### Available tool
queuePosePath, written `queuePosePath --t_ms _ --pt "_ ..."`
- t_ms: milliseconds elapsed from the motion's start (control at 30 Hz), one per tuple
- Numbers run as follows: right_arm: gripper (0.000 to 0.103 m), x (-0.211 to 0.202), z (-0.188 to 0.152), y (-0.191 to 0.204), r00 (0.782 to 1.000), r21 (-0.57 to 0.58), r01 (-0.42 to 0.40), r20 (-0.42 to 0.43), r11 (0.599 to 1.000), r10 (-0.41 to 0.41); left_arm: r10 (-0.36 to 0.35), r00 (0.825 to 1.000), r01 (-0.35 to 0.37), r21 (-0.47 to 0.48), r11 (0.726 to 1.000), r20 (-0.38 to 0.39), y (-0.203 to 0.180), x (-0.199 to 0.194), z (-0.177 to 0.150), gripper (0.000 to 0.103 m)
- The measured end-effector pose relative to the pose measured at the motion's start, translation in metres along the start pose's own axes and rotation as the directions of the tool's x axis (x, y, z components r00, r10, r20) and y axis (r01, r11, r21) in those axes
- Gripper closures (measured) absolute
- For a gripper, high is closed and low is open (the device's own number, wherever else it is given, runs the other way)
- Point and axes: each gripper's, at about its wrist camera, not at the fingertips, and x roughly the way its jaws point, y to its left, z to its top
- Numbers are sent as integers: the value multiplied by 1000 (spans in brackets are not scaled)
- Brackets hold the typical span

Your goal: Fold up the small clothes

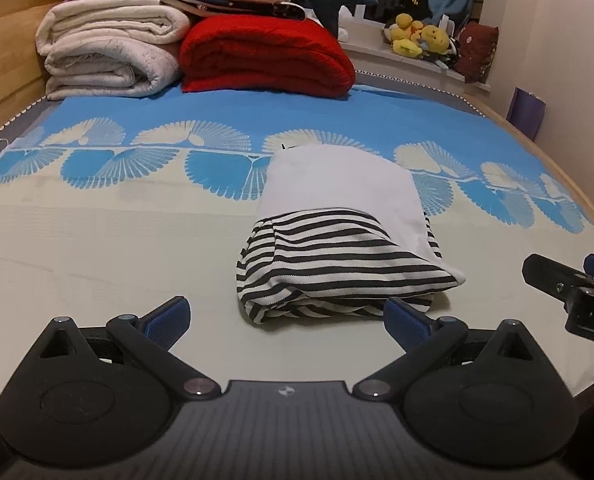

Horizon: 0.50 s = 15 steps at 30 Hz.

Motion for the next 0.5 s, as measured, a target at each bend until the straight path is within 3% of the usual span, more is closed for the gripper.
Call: queuePosePath --t_ms 500 --pt "4 0 0 -4 1000 6 -7 -8 1000 7 5 1000 -5 23 1000 0 -10 2 -3 0"
